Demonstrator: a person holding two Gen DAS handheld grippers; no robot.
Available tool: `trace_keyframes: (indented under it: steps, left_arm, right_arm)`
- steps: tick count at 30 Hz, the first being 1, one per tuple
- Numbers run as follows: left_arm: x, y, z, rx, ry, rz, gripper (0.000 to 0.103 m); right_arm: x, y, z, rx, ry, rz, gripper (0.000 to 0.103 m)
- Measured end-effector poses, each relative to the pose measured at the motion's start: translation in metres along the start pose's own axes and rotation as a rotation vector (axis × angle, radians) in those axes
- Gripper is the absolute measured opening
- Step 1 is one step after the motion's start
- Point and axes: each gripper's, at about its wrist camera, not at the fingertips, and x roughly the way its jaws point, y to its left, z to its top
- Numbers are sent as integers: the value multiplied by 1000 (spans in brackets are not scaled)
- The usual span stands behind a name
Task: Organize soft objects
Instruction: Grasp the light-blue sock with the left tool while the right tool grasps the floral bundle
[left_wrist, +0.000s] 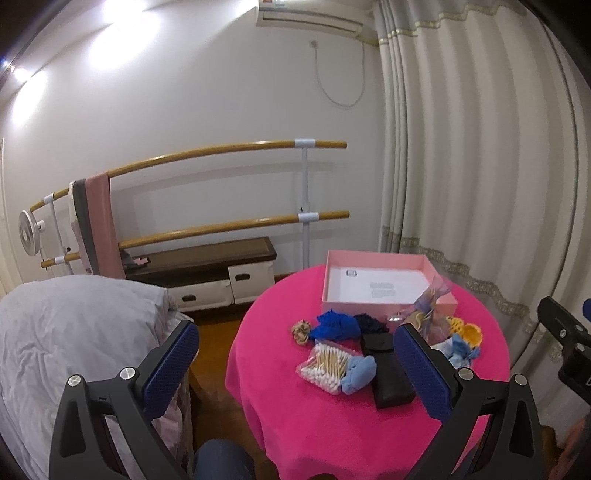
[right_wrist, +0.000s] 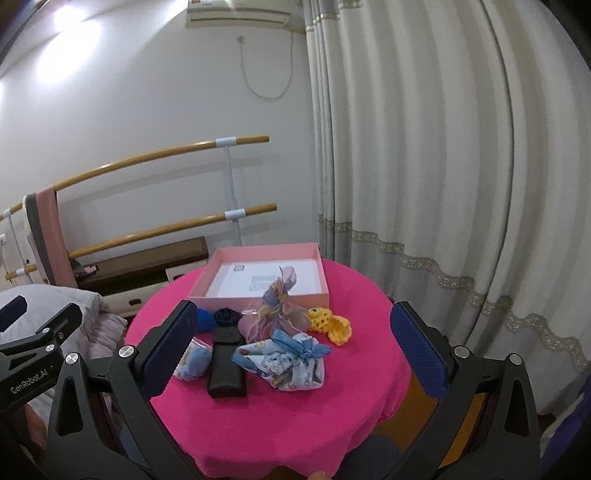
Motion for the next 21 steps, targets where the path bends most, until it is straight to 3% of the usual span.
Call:
trace_keyframes:
  steps: [11, 21]
  left_arm:
    - [91, -6, -18, 9, 184, -6, 103]
    - [165, -17, -36, 23, 258, -39, 103]
  right_arm:
    - [67, -13, -36, 2, 177, 4, 103]
    - [114, -18, -57, 14, 284, 26, 103]
